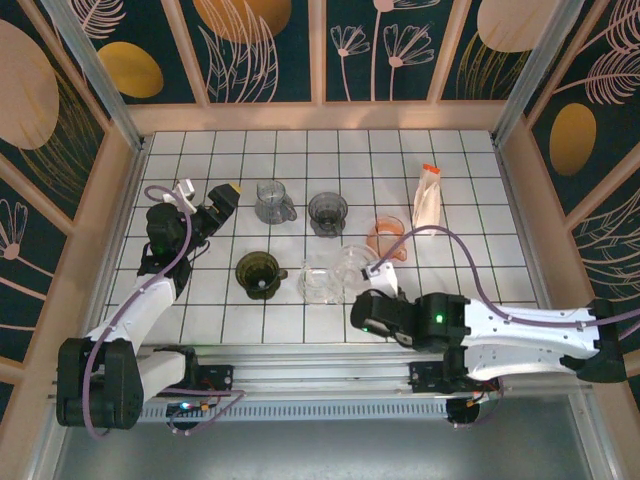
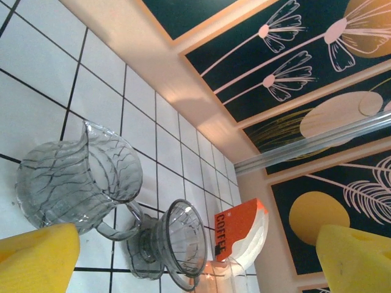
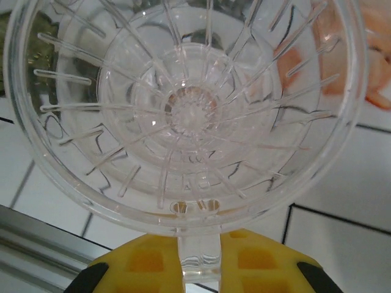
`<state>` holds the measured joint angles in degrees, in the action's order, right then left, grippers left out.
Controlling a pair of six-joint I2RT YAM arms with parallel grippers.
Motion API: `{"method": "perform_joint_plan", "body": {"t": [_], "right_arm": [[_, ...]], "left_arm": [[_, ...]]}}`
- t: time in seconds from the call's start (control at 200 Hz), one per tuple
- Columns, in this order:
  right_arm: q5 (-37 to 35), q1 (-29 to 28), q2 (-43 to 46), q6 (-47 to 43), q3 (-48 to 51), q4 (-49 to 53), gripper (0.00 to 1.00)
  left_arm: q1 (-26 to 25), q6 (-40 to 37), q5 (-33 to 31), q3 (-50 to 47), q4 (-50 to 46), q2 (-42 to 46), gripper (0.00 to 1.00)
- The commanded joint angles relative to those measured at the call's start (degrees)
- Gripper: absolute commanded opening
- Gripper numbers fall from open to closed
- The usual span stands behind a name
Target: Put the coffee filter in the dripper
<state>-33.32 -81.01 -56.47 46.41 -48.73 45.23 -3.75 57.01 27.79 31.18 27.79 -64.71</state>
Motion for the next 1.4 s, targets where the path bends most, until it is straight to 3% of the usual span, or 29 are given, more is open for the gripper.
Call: {"method": "perform_joint_plan", "body": {"t": [0.0,0.115,0.295,0.731,1.031,1.396], "right_arm": [[2.84,3.5,-2.7,-13.66,-4.42,-5.79,0.0],[9.7,9.41,-5.67,-20.04,-7.92,-8.55,0.0],[12.73,13.18,-10.27,-24.92,-11.08,-10.36,0.0],[18.0,14.04,-16.57,-24.63,-12.61,-10.76,0.0],[14.48,13.33,-17.01,-22.68,-12.97,-7.06,0.0],[16.04,13.16,-17.84,-22.28,-12.38,-7.29,0.0]], "left_arm": [[-0.32,-1.82,-1.32,1.71,-1.84,2.4,0.99],[-0.29,-2.56,-1.73,2.46,-3.44,4.24,0.99],[-0.3,-4.28,-1.95,3.23,-6.05,6.23,0.99],[-0.34,-5.25,-1.79,2.67,-7.01,6.35,0.99],[-0.29,-5.33,-1.66,2.48,-6.72,5.89,0.99],[-0.32,-5.24,-1.56,2.16,-6.29,5.54,0.99]]}}
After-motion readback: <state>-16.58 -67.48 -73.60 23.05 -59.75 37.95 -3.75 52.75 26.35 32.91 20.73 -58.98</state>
